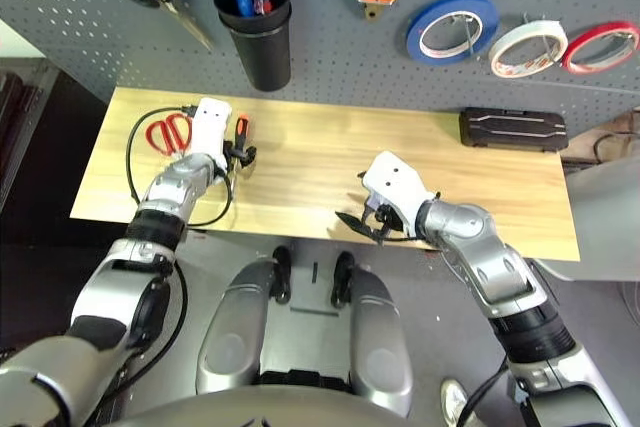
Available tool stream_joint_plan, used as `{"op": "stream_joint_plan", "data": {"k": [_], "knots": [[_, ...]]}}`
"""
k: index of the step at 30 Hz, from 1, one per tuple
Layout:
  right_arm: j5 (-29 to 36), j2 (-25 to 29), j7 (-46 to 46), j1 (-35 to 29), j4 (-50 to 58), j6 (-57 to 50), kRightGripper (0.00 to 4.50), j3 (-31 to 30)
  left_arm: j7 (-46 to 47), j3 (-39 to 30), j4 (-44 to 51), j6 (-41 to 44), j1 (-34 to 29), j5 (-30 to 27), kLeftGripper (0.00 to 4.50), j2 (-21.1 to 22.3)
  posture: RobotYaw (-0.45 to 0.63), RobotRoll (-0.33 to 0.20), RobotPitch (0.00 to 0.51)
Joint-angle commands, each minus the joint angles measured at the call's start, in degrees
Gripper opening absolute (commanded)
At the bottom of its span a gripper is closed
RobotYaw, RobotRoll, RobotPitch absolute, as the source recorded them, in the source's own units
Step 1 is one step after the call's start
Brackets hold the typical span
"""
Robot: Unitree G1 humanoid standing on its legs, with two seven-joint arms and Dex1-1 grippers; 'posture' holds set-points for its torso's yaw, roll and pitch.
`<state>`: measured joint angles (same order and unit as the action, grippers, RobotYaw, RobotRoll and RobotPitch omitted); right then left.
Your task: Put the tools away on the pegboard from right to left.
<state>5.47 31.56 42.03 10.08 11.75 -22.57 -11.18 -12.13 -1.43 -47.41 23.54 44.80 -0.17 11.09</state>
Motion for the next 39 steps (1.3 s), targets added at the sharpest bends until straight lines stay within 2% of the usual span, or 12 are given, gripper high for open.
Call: {"op": "stream_joint_plan", "data": {"k": [1,3,5,6,9,11,15,18,24,26,33,39], "knots": [[-0.4,0.2,0.1,-1.5,1.4,-0.8,4.50,-1.0,0.0,-0.5,-5.6,0.6,0.7,-0.3,4.10,-0.9,0.04,0.000,0.413],[-0.3,0.4,0.3,-1.4,1.5,-0.9,4.50,-0.9,0.3,-0.6,-7.1,0.5,1.2,-0.1,3.54,-0.8,0.04,0.000,0.413],[-0.3,0.6,0.5,-1.3,1.4,-0.9,4.50,-0.8,0.7,-0.9,-7.8,0.4,1.4,-0.2,2.67,-0.7,0.04,0.000,0.414],[-0.3,0.7,0.6,-1.3,1.4,-0.8,4.50,-0.8,0.8,-0.9,-8.1,0.3,1.4,-0.2,2.43,-0.6,0.04,0.000,0.414],[-0.3,0.8,0.8,-1.1,1.1,-0.6,4.50,-0.9,0.9,-0.9,-8.5,-0.1,1.2,0.0,1.24,-0.4,0.05,0.000,0.414],[-0.4,0.7,0.8,-0.8,0.8,-0.4,4.50,-1.0,1.0,-1.1,-8.2,0.0,1.0,-0.1,0.60,-0.3,0.05,0.000,0.413],[-0.8,0.7,1.3,-0.1,-0.3,0.6,4.50,-1.5,1.3,-1.9,-5.2,0.3,0.2,-0.9,0.56,-0.4,0.07,0.000,0.408],[-1.2,0.4,1.6,0.5,-1.2,1.8,4.50,-1.8,2.0,-3.7,1.8,2.1,-1.9,-2.8,0.56,-0.7,0.08,0.000,0.403],[-0.8,-1.1,1.9,3.3,-4.9,3.5,4.50,-1.8,4.3,-5.3,32.3,9.0,-14.7,-5.3,0.56,-2.0,0.12,0.000,0.378],[-0.5,-1.6,2.1,4.2,-6.5,4.7,4.50,-1.6,4.6,-5.6,39.4,11.6,-17.8,-5.8,0.56,-1.9,0.15,0.000,0.368],[1.3,-3.3,3.7,6.9,-13.1,11.8,4.50,0.6,3.9,-7.1,60.5,18.6,-27.1,-8.4,0.56,-0.8,0.22,0.000,0.328],[4.7,-5.1,6.4,8.1,-19.1,22.7,4.50,4.2,3.5,-10.4,73.8,16.4,-33.4,-11.9,0.56,-1.3,0.28,0.000,0.290]]}}
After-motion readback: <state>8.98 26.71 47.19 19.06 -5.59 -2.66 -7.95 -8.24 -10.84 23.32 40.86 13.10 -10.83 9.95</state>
